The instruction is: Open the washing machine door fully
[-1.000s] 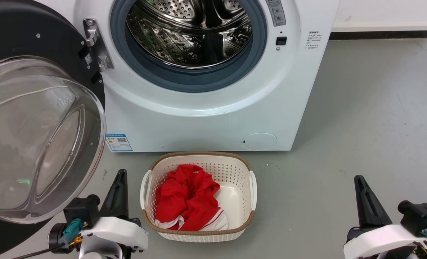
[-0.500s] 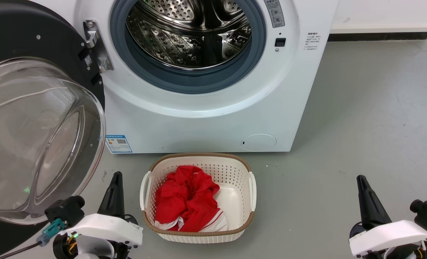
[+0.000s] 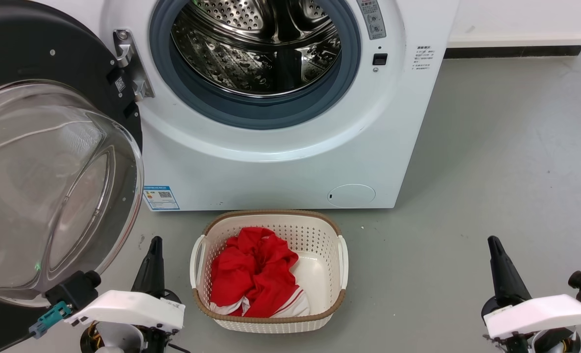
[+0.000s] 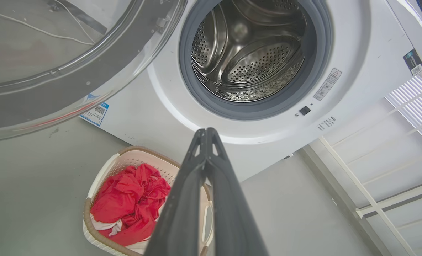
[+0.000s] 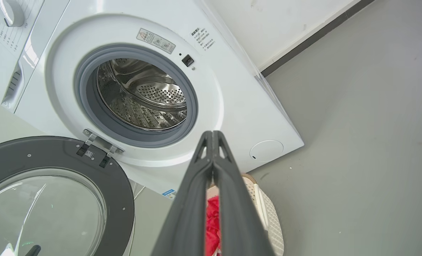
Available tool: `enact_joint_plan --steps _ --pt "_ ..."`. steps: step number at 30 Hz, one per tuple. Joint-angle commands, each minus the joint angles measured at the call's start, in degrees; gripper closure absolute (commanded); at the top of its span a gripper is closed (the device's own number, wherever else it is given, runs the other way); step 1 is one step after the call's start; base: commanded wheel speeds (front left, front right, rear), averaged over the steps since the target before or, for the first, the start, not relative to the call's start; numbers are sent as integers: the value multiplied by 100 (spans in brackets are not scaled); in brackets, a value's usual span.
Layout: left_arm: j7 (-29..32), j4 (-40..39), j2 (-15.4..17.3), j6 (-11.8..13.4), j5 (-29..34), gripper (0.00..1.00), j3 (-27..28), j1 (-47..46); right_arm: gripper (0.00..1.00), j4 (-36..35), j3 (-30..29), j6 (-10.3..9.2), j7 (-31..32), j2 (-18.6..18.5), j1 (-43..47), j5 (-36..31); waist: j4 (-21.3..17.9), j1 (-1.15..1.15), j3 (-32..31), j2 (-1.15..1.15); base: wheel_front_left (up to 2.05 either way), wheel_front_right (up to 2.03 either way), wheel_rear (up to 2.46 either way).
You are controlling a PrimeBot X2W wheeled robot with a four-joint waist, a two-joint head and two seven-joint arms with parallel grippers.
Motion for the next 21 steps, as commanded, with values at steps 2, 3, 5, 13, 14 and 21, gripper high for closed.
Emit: enact_joint_plan --steps 2,3,5,13,14,21 --pt "65 -48 4 -48 -308 100 57 -127 100 -16 -25 0 44 -55 -200 334 -2 0 -6 0 0 0 0" --pt "86 -46 1 -54 -385 100 68 -128 100 -6 -28 0 59 -56 -204 417 -3 0 -8 0 0 0 0" --pt "123 -42 -6 -65 -538 100 91 -130 100 15 -35 0 80 -58 -213 575 -5 0 -13 0 0 0 0" --pt "272 -25 -36 -112 -1117 100 174 -140 100 88 -61 0 177 -66 -275 1182 -12 0 -30 0 0 0 0" --pt "291 -23 -39 -116 -1187 100 184 -141 100 98 -65 0 193 -66 -282 1253 -12 0 -32 0 0 0 0" --pt "410 -8 -62 -160 -1657 100 245 -148 100 163 -91 0 277 -69 -318 1741 -18 0 -48 0 0 0 0"
